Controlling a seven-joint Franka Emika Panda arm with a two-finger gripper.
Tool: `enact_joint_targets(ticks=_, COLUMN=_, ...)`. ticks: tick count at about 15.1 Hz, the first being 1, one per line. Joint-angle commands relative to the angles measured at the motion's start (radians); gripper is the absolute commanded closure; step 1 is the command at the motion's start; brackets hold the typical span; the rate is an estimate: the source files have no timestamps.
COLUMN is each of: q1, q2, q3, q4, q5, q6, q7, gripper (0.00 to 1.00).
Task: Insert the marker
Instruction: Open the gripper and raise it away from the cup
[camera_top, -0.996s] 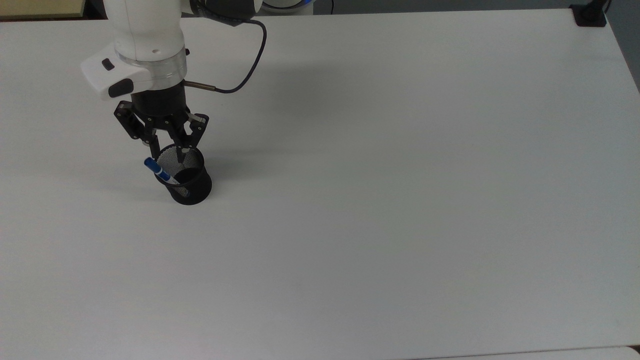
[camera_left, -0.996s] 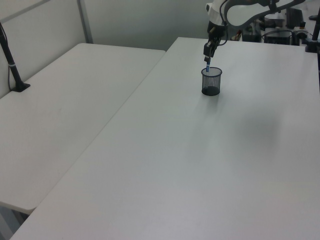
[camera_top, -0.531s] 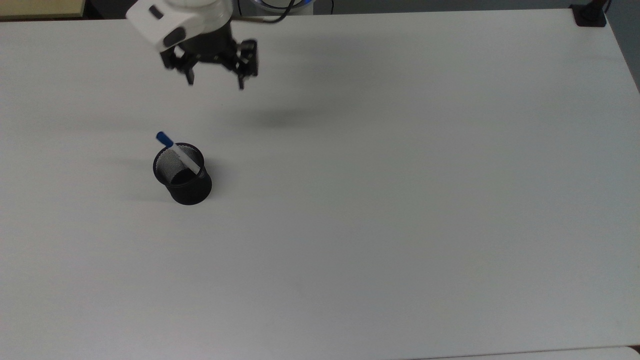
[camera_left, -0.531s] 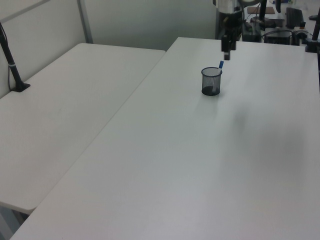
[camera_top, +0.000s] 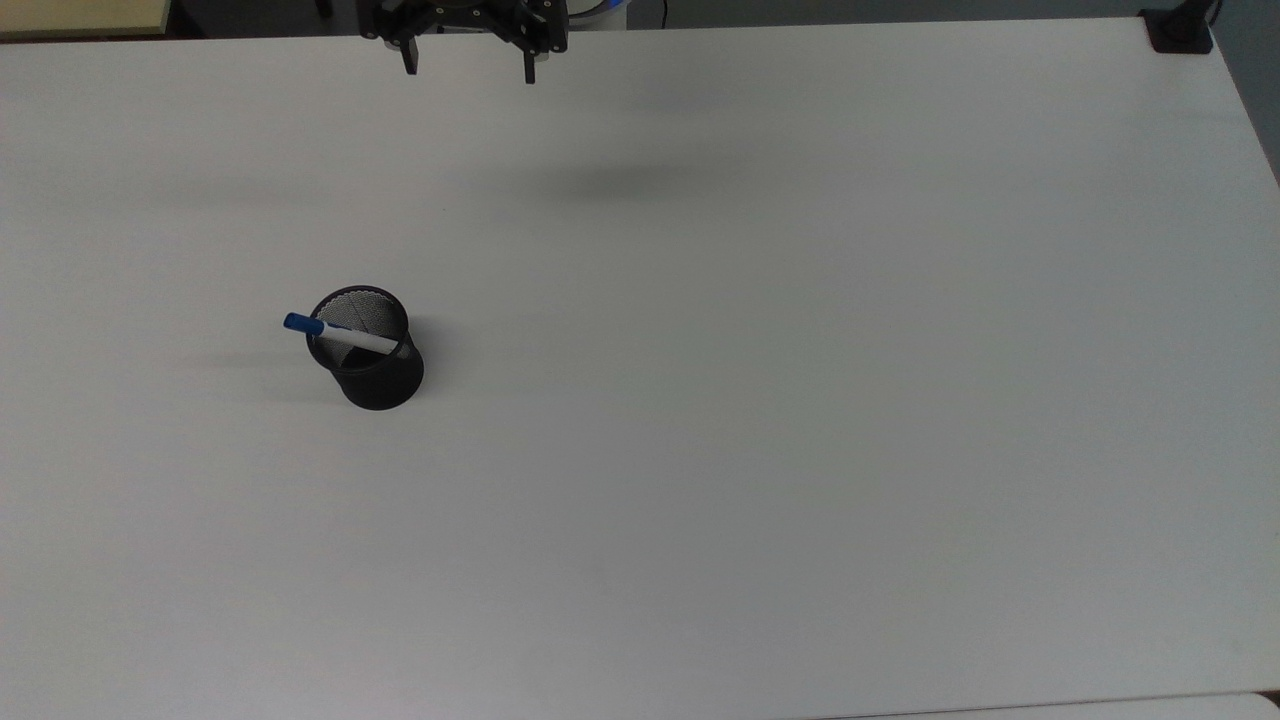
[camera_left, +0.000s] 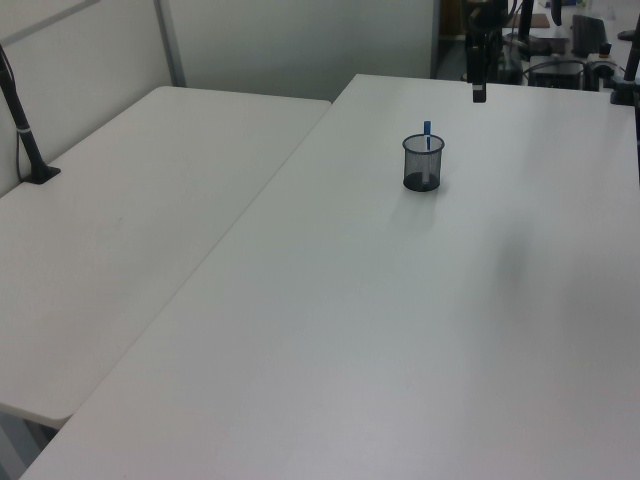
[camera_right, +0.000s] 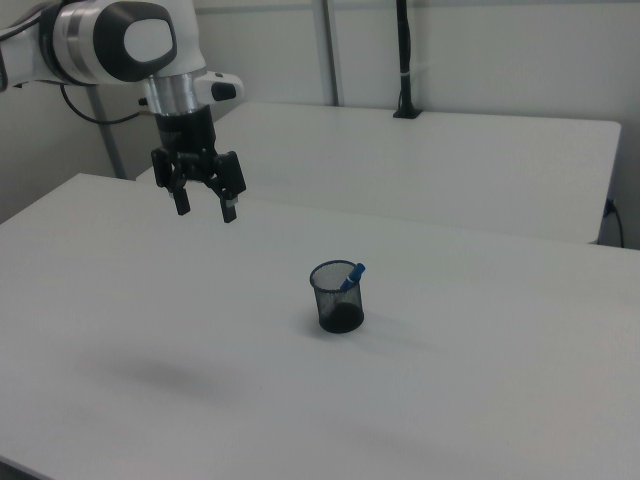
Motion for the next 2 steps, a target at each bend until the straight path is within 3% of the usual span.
enact_joint_targets(ticks=1, q1=0.008, q2=-0.010, q3=-0.009, q4=-0.008, q5=0.016, q6=0.005, q7=0.019, gripper=0.00)
enact_joint_targets(ticks=2, q1=0.008, q2=-0.010, q3=-0.008, q4=-0.008, q5=0.017, q6=0.019, q7=0.020, gripper=0.00)
